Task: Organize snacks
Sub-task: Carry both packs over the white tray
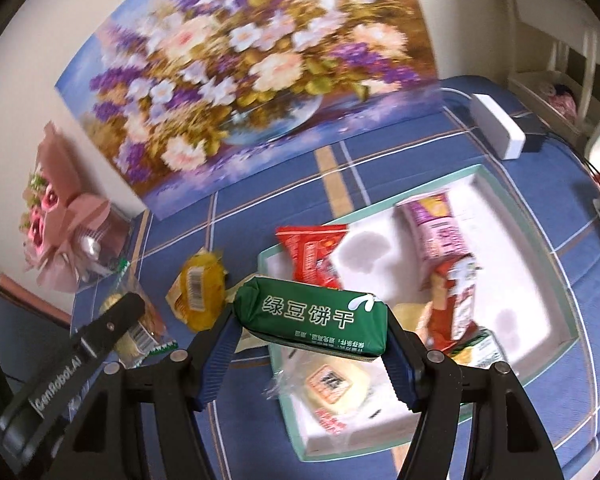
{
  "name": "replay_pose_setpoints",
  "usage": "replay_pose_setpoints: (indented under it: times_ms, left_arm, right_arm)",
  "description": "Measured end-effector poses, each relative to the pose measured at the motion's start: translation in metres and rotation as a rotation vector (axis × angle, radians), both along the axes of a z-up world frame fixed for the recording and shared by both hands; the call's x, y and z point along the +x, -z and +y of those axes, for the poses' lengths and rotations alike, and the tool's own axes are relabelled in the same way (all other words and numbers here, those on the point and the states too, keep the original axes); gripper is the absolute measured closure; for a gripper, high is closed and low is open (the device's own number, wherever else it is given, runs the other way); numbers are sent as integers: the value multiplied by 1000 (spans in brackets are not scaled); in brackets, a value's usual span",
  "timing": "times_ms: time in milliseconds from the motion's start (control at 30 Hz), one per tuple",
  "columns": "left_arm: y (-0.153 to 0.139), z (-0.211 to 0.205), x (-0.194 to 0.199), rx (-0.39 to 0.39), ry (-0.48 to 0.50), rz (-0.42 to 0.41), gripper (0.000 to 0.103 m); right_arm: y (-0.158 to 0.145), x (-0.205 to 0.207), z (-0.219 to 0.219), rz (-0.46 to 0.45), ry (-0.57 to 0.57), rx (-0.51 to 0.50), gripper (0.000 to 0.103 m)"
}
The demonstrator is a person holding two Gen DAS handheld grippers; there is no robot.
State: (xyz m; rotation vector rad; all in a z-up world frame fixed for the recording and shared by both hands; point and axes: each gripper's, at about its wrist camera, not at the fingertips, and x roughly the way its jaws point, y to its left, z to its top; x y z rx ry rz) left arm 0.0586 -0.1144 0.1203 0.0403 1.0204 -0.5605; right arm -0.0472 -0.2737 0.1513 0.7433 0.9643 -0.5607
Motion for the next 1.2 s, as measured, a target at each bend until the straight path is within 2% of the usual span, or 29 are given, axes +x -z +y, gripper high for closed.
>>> replay_pose_setpoints:
  times_ms: [400, 767, 1200]
  left_arm:
    - [5, -51, -32, 24, 127, 12, 52]
    - [18, -81, -50, 47, 186, 33, 52]
    - [45, -114, -65, 112, 253, 60, 52]
  right_arm:
    - [6, -38, -47, 20, 104, 20, 33]
    - [25, -74, -87, 82, 206, 40, 32]
    - [50, -93, -114, 144, 270, 72, 32]
